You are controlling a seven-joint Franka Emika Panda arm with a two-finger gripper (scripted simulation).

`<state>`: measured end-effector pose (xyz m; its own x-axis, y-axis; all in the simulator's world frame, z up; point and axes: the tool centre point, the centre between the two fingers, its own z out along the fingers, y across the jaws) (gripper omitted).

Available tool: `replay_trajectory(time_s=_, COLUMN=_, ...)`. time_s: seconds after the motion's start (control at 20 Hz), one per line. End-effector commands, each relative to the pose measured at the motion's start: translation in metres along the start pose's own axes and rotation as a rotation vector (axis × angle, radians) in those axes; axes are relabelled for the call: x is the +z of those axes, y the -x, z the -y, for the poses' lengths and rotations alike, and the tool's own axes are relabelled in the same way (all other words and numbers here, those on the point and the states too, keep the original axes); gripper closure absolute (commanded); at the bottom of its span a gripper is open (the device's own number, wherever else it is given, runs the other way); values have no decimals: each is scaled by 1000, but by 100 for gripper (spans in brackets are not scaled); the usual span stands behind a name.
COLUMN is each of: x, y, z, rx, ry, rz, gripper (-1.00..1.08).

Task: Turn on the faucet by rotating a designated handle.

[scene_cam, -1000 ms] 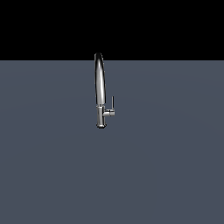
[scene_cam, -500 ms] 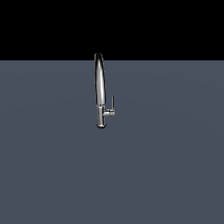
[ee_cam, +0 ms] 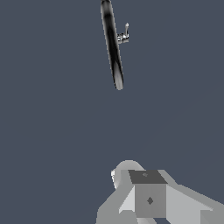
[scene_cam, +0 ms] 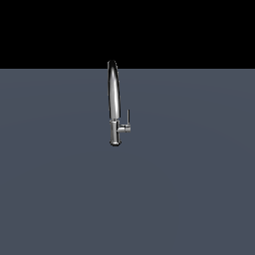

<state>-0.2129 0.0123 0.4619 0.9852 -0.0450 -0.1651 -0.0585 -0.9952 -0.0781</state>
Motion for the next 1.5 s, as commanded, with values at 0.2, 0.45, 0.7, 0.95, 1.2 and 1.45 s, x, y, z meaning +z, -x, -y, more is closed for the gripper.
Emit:
replay_trajectory(time_s=0.2, x=6, y=-36, z=4, rx=78, ry=-82, rz=85, gripper=108)
replay_trajectory(time_s=0.45, x=13, y=-66, z=6, rx=143, ry=-150, rz=155, gripper=108)
replay_trajectory(time_s=0.7, x=22, y=-96, z=6, rx=208, ry=-220, rz=226, gripper=108)
replay_trajectory(time_s=0.95, x=33, y=-126, z=5, rx=276, ry=-292, rz=300, gripper=108)
replay_trajectory(time_s=1.2, x=47, y=-156, z=3, rx=344, ry=-366, rz=375, gripper=108)
replay_trajectory(time_s=1.45, x=63, y=-185, z=0, rx=415, ry=-444, rz=453, gripper=108)
